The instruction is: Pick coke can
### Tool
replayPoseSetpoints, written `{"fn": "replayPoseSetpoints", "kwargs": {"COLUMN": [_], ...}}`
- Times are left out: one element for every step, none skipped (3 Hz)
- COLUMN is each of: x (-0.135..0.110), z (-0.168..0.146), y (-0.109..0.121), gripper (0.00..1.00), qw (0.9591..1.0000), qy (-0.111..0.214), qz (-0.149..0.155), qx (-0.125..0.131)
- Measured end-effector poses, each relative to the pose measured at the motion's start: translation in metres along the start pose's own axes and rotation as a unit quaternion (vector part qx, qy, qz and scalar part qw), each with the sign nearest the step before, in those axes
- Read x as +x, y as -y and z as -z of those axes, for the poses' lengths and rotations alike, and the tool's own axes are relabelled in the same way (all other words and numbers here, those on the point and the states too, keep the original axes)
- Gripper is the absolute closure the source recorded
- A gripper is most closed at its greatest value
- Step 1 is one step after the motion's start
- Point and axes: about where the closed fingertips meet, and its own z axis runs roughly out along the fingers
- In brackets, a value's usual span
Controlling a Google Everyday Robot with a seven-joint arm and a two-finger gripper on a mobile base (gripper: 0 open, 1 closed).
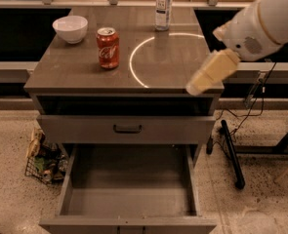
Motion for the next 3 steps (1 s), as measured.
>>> {"fn": "replayPoseSetpoints", "kwargs": {"x": [-0.035,-0.060,-0.086], "z": [-0.050,-0.100,-0.130], "y": [0.007,0.007,0.015], "gripper": [0.00,0.00,0.00], "qw": [0.9975,0.9919,0.9879], "qy": [0.069,0.125,0.154], "qz": [-0.009,-0.009,-0.014], "qx": [-0.014,-0.021,0.006]}}
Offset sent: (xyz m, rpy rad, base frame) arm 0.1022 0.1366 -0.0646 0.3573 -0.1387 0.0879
